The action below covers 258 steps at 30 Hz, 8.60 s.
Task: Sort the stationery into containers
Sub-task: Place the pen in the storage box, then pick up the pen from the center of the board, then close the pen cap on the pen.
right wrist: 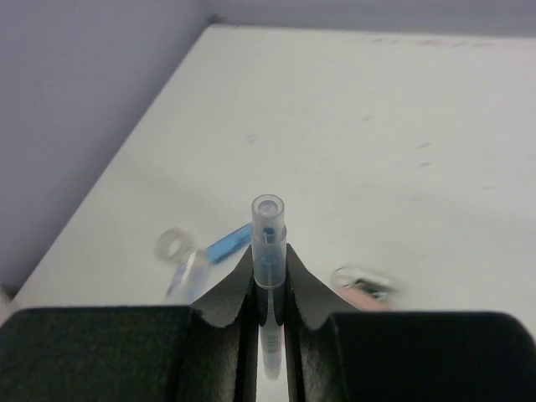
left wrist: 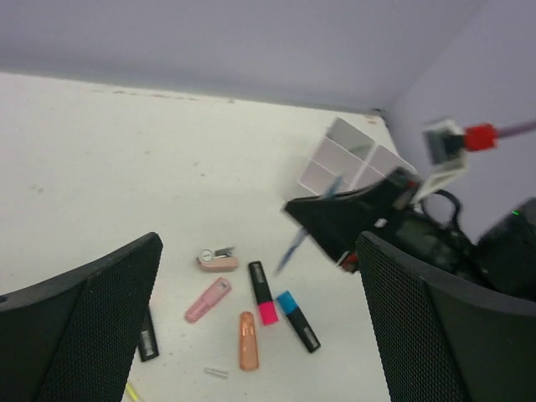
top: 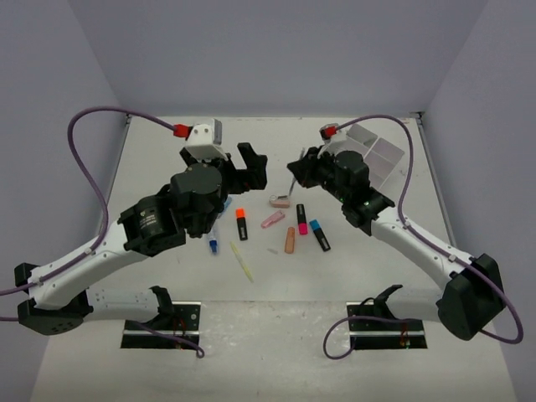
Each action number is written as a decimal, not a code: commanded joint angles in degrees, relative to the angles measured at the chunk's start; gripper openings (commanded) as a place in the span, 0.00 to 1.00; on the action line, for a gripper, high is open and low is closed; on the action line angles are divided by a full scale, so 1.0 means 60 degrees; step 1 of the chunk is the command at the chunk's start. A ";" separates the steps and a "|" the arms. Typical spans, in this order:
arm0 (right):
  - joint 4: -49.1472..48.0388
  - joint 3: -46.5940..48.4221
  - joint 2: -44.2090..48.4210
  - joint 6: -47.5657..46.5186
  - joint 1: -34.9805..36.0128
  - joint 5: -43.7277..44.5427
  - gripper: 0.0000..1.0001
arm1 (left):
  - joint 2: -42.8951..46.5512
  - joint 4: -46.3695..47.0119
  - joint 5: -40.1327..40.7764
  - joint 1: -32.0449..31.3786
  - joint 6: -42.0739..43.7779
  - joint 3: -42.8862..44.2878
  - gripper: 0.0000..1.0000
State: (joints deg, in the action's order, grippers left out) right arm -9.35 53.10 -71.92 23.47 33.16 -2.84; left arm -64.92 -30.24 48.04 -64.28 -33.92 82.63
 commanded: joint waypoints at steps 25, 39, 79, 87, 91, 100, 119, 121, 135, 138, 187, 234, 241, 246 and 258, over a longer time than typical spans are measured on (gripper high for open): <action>-0.4242 0.3729 -0.5753 -0.2857 -0.4545 0.4484 0.08 | 0.2534 -0.0793 -0.1279 0.0181 -0.1993 -0.5762 1.00; -0.1555 0.4060 -0.4350 -0.2113 -0.4494 0.2914 0.54 | 0.2352 -0.1755 -0.0660 0.0196 -0.2578 -0.5847 1.00; 0.7818 0.5213 -0.6977 0.1552 0.5431 0.1469 0.38 | 0.3221 -0.6956 0.0824 0.0958 -0.8346 -0.3828 1.00; 0.8220 0.5955 -0.7826 0.1464 0.5458 0.1566 0.35 | 0.3537 -0.6971 0.0825 0.0956 -0.8162 -0.4012 1.00; 0.8558 0.6395 -0.8327 0.1478 0.5446 0.1732 0.28 | 0.3467 -0.6898 0.0812 0.0958 -0.8087 -0.4131 1.00; 0.8426 0.5778 -0.7927 0.1610 0.5446 0.1757 0.00 | 0.3109 -0.7014 0.0869 0.0958 -0.8253 -0.4084 1.00; 0.8781 0.1525 0.1161 0.0517 -0.0878 0.3393 0.00 | -0.3044 -0.3008 -0.3401 0.0672 -1.0624 -0.3101 0.95; 0.8757 0.1473 0.1332 0.0379 -0.1030 0.3329 0.00 | -0.4060 -0.3037 -0.3746 0.0665 -1.0742 -0.2442 0.92; 0.8133 0.0706 0.1924 0.0083 -0.1088 0.2650 0.00 | -0.6991 -0.3499 -0.4527 0.0767 -1.1866 -0.1277 0.46; 0.8087 0.0759 0.1928 0.0038 -0.1088 0.2583 0.00 | -0.7096 -0.3514 -0.4553 0.0762 -1.1892 -0.1291 0.46; -0.2076 -0.3762 0.3820 0.2944 0.3483 -0.0583 0.00 | 0.2838 0.8170 -0.5252 0.1090 -0.0069 -0.7496 0.00; -0.0133 -0.1902 0.3829 0.0912 0.3922 0.0375 0.00 | 0.2362 0.7062 -0.6022 0.1104 -0.0774 -0.7104 0.00; -0.0231 -0.1552 0.3973 -0.0591 0.3907 0.0551 0.00 | 0.1899 0.5338 -0.6827 0.1104 -0.0605 -0.6070 0.00; 0.0031 -0.0820 0.3723 -0.1122 0.3901 0.0516 0.00 | 0.2063 0.5148 -0.6881 0.1104 -0.0408 -0.6105 0.01; 0.0028 -0.0195 0.3063 0.0292 0.3907 0.0031 0.00 | 0.2526 0.6109 -0.6627 0.1090 -0.0209 -0.6651 0.11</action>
State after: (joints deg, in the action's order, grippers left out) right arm 1.87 48.07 -52.62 22.82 56.75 -1.52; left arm -49.46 9.18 12.42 -57.01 -36.23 45.11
